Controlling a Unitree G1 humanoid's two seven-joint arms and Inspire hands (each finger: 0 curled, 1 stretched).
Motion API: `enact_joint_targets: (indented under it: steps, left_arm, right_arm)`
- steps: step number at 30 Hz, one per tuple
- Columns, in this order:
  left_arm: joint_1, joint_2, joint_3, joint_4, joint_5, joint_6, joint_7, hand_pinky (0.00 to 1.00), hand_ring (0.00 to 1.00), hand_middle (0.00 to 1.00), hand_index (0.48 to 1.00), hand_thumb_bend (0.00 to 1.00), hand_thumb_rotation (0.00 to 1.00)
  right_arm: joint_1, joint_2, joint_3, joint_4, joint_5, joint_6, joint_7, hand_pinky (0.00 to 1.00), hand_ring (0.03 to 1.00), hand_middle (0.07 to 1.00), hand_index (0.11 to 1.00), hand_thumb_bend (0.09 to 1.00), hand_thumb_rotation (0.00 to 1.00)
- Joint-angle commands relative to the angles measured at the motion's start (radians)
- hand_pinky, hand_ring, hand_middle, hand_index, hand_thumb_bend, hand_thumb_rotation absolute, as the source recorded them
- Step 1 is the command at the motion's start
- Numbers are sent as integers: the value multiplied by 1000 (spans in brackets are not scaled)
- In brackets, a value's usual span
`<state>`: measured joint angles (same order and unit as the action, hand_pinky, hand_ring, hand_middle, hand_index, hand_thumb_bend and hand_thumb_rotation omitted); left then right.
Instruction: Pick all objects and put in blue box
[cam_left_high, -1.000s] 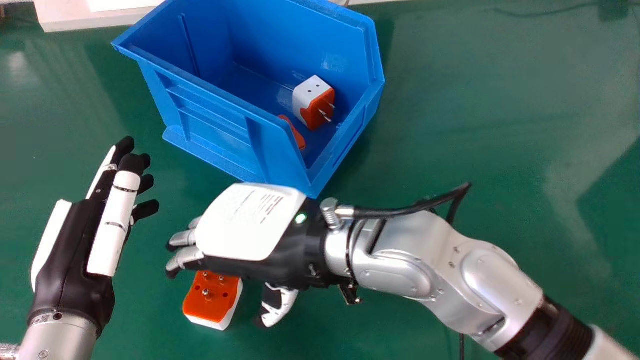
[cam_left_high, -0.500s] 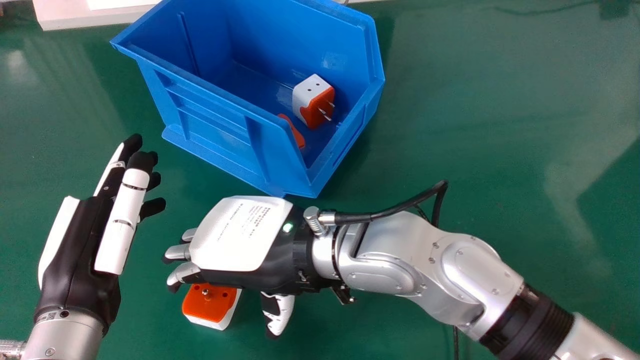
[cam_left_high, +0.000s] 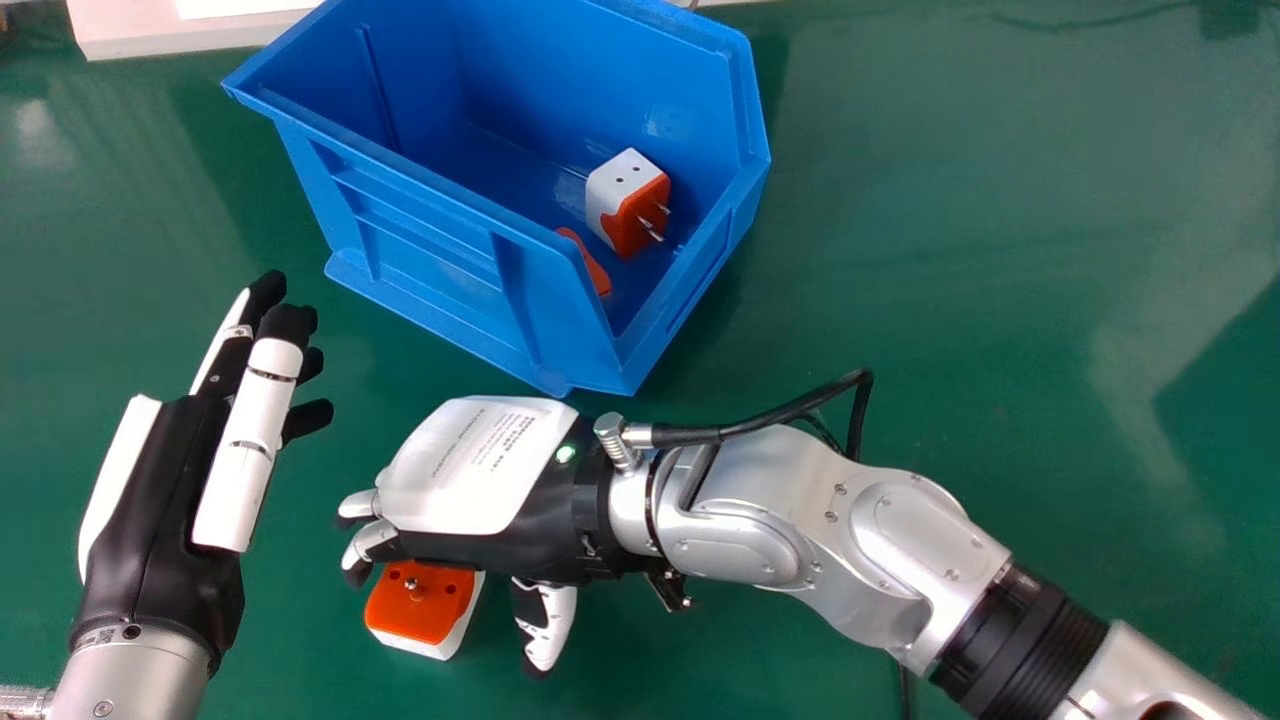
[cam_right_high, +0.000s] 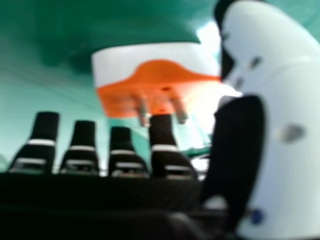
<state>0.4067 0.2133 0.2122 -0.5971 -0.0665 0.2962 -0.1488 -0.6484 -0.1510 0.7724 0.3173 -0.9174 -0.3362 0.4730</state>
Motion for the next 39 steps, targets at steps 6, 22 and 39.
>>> enact_joint_targets:
  steps: [6, 22, 39]
  left_arm:
    - [11, -14, -13, -53, 15, 11, 12, 855, 921, 941, 965, 482, 1000]
    - [33, -30, -37, -98, 27, 34, 24, 858, 922, 942, 967, 477, 1000]
    - [69, -42, -44, -168, 30, 76, 24, 860, 925, 944, 970, 472, 1000]
  right_arm:
    - [-28, 35, -1, 21, 10, 9, -28, 833, 903, 921, 813, 490, 282]
    - [-60, 25, 44, 54, -38, -20, -54, 838, 888, 906, 811, 390, 384]
    - [-91, -10, 105, 144, -110, -87, -143, 824, 880, 894, 795, 430, 217]
